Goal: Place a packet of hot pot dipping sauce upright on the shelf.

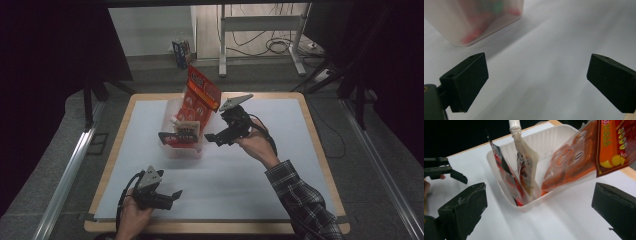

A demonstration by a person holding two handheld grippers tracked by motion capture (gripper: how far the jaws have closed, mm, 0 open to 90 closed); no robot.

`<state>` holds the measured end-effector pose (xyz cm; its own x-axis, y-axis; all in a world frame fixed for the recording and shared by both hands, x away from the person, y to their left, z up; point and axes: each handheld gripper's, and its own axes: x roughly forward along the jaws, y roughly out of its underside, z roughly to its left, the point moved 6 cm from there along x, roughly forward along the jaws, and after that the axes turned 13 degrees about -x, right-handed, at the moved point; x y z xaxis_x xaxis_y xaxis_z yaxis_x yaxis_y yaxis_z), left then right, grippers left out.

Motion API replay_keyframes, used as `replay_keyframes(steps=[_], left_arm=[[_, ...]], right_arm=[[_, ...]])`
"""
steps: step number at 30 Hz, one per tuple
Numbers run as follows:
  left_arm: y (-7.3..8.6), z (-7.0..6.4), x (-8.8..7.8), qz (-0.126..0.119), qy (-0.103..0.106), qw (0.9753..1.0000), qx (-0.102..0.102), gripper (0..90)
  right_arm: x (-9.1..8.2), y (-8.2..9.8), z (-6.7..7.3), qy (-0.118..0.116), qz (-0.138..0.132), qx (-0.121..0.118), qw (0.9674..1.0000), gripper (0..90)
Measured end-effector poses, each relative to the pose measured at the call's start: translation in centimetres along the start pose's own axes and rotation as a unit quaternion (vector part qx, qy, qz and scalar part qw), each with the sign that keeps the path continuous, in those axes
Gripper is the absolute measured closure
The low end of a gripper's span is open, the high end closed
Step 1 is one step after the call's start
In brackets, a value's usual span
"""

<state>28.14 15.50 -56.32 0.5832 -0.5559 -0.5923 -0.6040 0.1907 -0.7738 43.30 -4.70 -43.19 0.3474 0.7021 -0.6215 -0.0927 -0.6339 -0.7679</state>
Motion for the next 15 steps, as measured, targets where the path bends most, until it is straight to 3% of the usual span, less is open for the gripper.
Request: replay_keyframes(steps=[15], left_arm=[[0.2,-0.3,0.4,0.018,-0.009,0.9997,0.013,4.1]], right_arm=[[-1.4,2.3,1.4,0.0,-0.012,0.015,0.9998,0.0]])
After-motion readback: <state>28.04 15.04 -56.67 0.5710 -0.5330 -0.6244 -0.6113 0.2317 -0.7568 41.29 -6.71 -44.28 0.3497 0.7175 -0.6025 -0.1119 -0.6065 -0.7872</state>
